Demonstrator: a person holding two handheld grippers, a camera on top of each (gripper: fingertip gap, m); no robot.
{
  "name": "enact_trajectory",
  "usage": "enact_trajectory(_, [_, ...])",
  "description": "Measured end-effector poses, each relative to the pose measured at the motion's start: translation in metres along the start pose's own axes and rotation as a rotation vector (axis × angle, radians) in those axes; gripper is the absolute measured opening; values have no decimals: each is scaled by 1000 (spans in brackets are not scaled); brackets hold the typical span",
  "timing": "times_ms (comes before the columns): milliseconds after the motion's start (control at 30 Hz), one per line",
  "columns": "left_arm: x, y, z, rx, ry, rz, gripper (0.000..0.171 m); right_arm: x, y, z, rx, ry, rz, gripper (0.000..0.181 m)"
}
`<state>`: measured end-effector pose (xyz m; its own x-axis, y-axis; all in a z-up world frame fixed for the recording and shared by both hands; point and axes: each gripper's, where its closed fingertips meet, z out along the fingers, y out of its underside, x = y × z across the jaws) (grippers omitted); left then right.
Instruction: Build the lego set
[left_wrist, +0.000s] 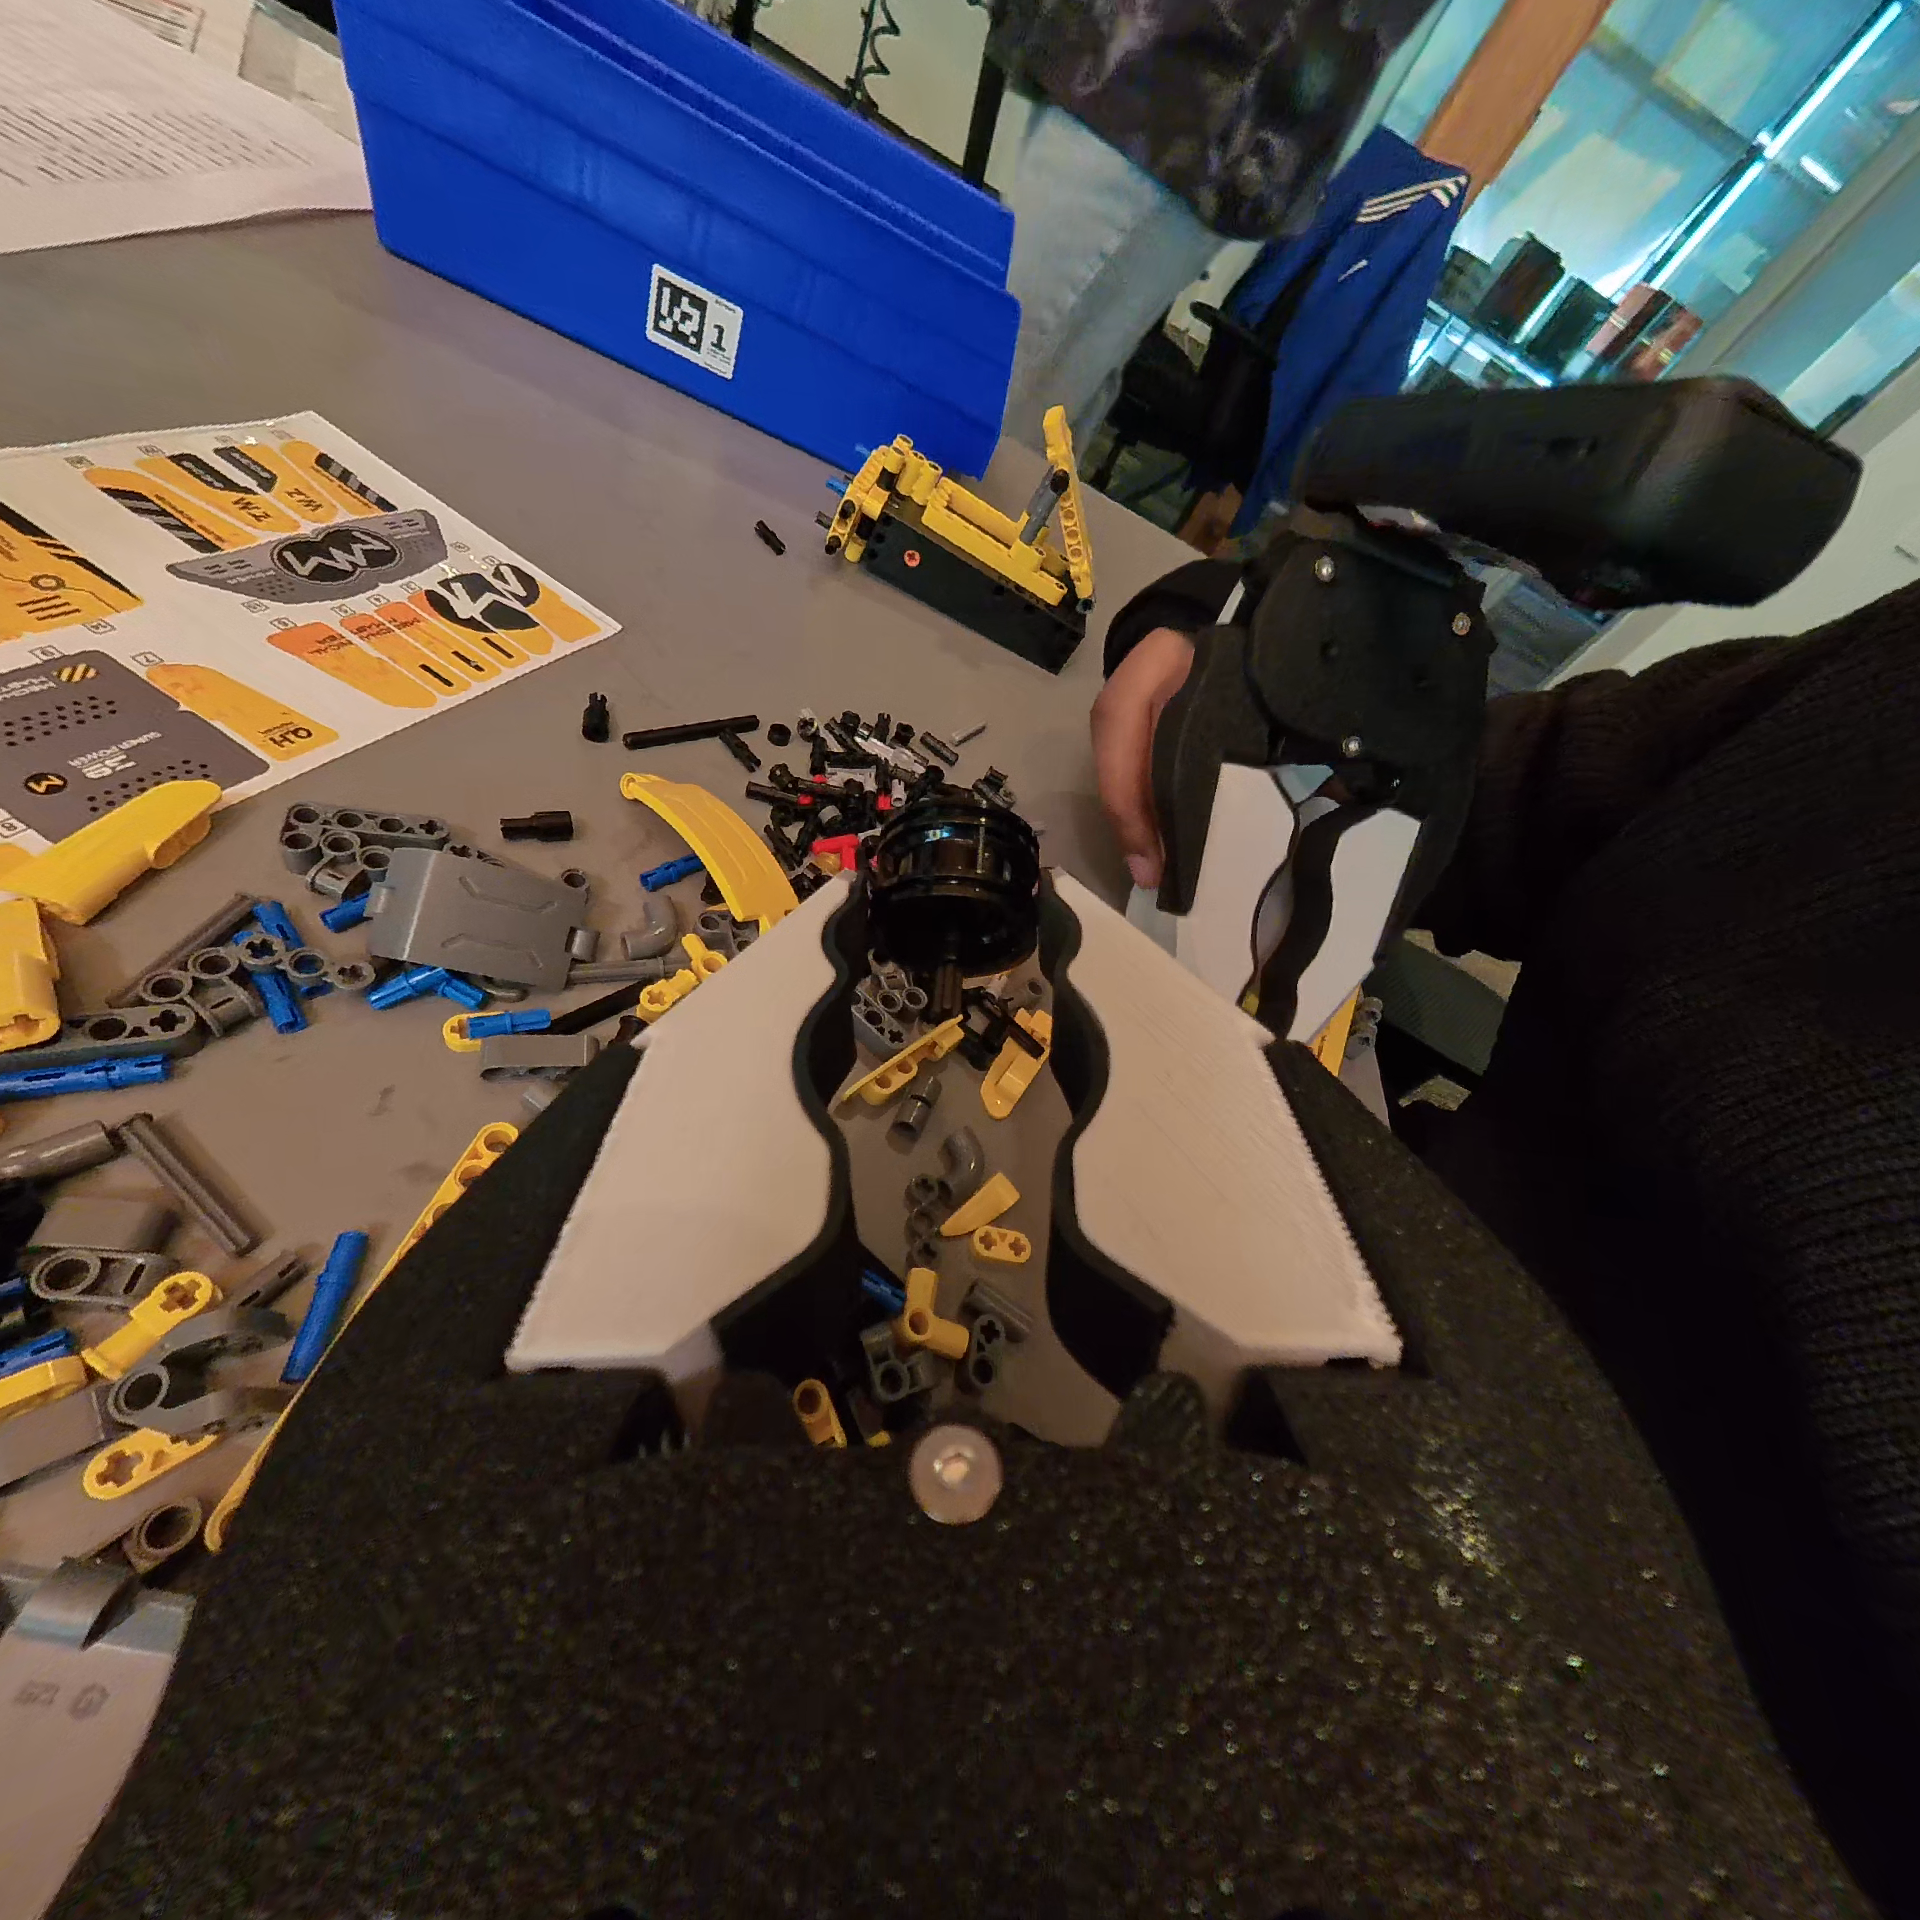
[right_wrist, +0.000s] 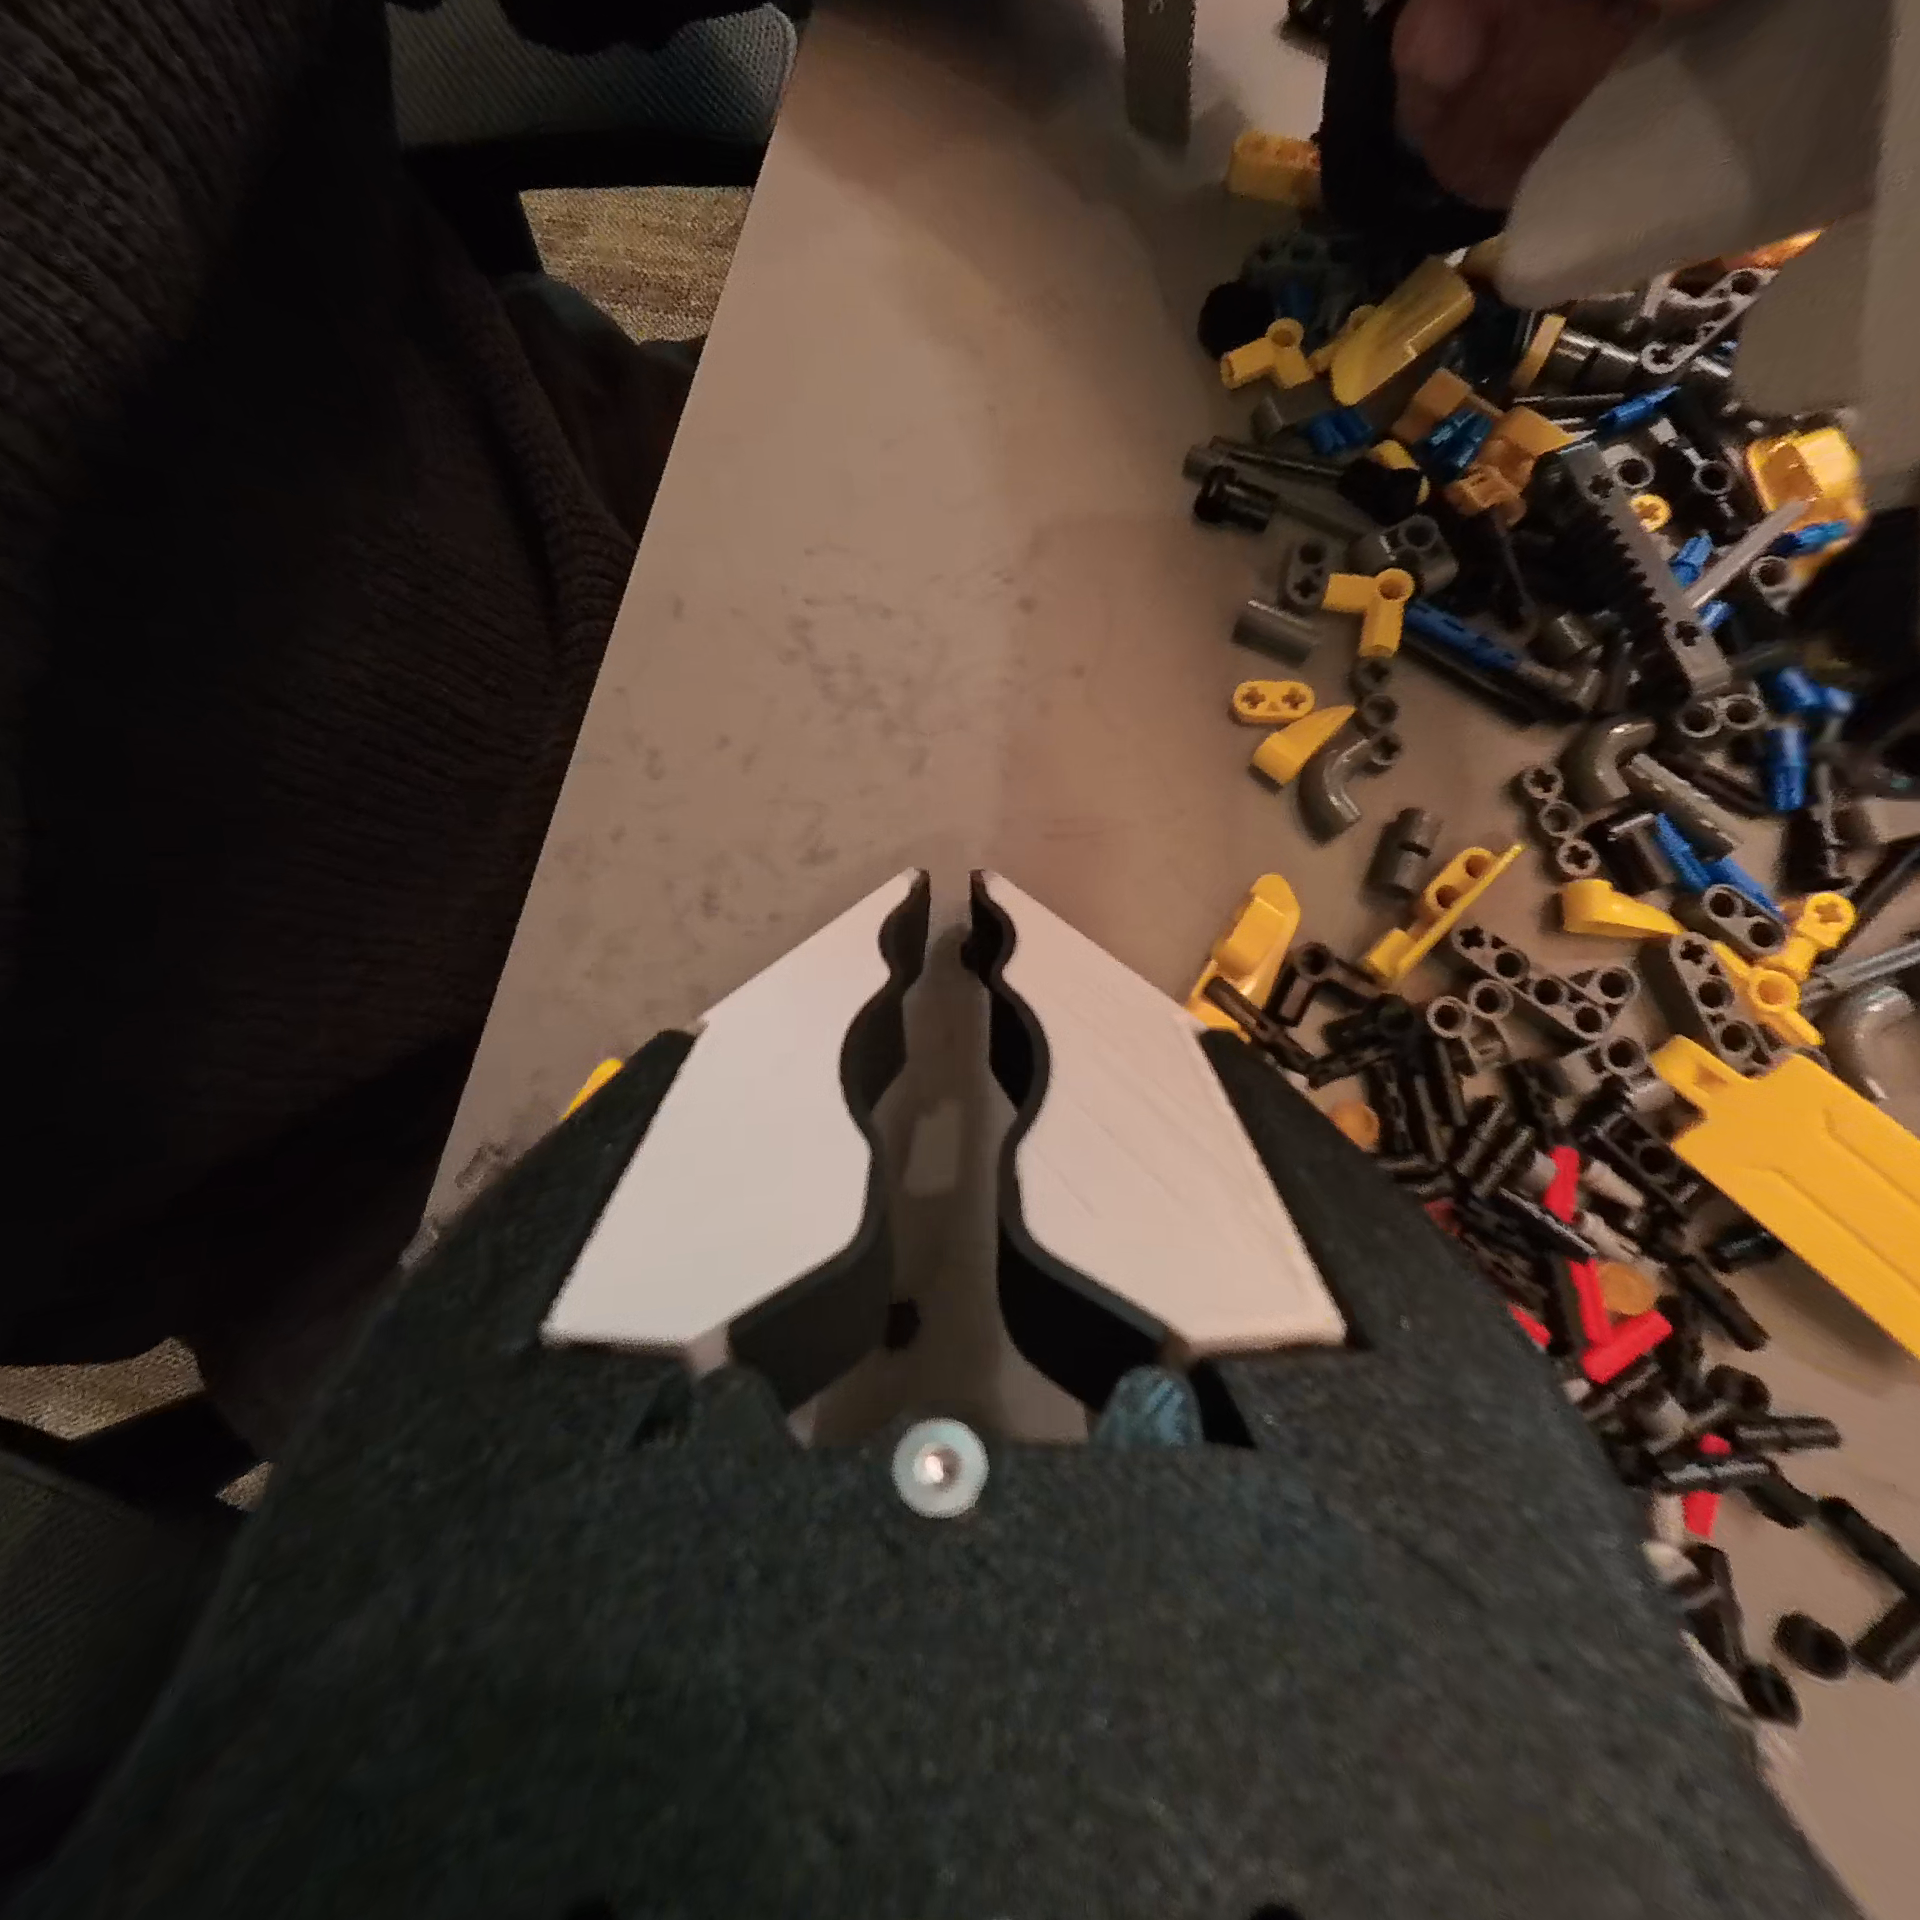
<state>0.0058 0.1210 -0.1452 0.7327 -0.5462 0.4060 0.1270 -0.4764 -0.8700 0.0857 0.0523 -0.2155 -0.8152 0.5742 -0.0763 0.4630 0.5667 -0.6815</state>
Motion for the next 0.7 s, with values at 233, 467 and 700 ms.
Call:
enact_trajectory(233, [-1,0,0,0,-3,-3,32,3,1,4,-18,35,-28,15])
enact_trajectory(467, [0,1,0,-3,-1,1,32,5,15,-11,-62,34,6,18])
enact_trajectory(700, [1,0,0,-2,0,7,32,0,19,-7,-82,3,3,17])
